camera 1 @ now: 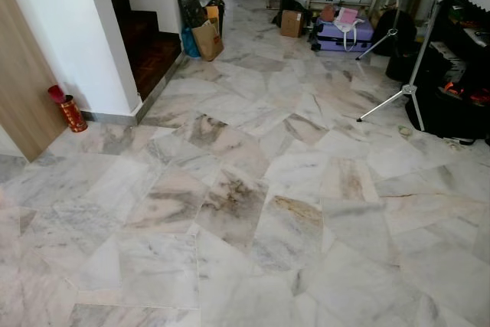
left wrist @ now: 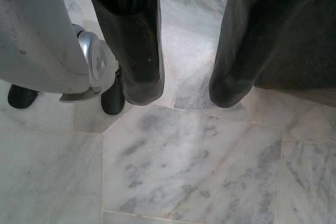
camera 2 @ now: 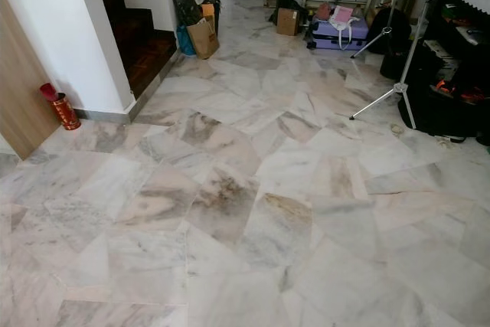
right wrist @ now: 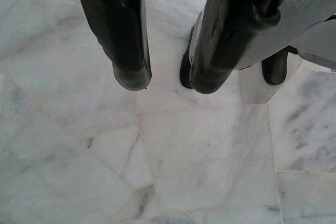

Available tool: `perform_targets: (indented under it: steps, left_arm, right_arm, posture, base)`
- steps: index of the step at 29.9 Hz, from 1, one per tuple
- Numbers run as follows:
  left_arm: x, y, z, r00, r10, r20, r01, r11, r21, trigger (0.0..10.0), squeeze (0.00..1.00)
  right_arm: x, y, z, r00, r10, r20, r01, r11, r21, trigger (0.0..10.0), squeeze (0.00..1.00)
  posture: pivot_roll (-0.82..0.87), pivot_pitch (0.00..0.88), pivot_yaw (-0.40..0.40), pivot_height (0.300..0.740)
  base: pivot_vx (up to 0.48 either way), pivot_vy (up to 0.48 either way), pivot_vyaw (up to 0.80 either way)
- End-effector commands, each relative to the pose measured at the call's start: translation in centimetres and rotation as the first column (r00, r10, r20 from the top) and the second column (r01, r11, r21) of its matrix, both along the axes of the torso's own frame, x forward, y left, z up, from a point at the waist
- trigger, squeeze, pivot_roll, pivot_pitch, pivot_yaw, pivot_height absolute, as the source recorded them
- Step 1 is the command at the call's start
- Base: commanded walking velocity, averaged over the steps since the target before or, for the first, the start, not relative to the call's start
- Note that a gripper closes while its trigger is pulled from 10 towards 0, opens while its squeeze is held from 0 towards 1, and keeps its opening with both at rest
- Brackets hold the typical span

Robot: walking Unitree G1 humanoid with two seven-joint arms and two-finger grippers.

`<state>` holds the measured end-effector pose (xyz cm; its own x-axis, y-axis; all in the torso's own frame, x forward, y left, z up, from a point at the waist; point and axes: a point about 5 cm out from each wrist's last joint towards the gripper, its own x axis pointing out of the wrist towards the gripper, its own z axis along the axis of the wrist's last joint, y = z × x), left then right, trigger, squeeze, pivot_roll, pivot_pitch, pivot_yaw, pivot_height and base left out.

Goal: Move the pillow to the sofa from floor

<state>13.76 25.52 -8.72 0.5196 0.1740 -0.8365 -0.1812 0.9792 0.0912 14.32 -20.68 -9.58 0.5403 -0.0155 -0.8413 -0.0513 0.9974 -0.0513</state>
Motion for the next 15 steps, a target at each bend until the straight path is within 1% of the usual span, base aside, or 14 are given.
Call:
perform_targets:
  steps: [1, 9, 11, 13, 15]
  left_arm:
    - [-0.64, 0.23, -0.16, 1.000, 0.019, -0.016, -0.019, 1.000, -0.004, 10.0, 0.00]
    - [-0.22, -0.23, -0.12, 1.000, -0.006, 0.001, 0.006, 1.000, -0.022, 10.0, 0.00]
    - [-0.13, -0.56, -0.16, 0.999, -0.048, 0.000, 0.048, 0.999, -0.025, 10.0, 0.00]
    - [-0.13, -0.70, -0.19, 0.998, -0.059, 0.001, 0.059, 0.998, -0.029, 10.0, 0.00]
    - [-0.18, -0.69, -0.20, 0.998, -0.057, 0.000, 0.057, 0.998, -0.029, 10.0, 0.00]
  right_arm:
    - [-0.10, 0.21, -0.05, 1.000, 0.001, 0.003, -0.001, 1.000, 0.005, 10.0, 0.00]
    - [0.06, 0.53, -0.03, 1.000, 0.004, 0.012, -0.005, 1.000, 0.014, 10.0, 0.00]
    - [0.07, 0.53, -0.04, 1.000, -0.024, 0.013, 0.024, 0.999, 0.022, 10.0, 0.00]
    - [0.06, 0.50, -0.05, 0.999, -0.041, 0.013, 0.041, 0.999, 0.026, 10.0, 0.00]
    - [0.07, 0.56, -0.06, 1.000, -0.020, 0.009, 0.019, 1.000, 0.015, 10.0, 0.00]
  posture:
    - [0.00, 0.032, 0.004, 0.740]
    - [0.00, 0.019, 0.007, 0.740]
    - [0.00, 0.013, 0.007, 0.740]
    - [0.00, 0.012, 0.007, 0.740]
    - [0.00, 0.009, 0.007, 0.740]
  base:
    - [0.000, 0.000, 0.00]
    - [0.000, 0.000, 0.00]
    - [0.000, 0.000, 0.00]
    - [0.000, 0.000, 0.00]
    - [0.000, 0.000, 0.00]
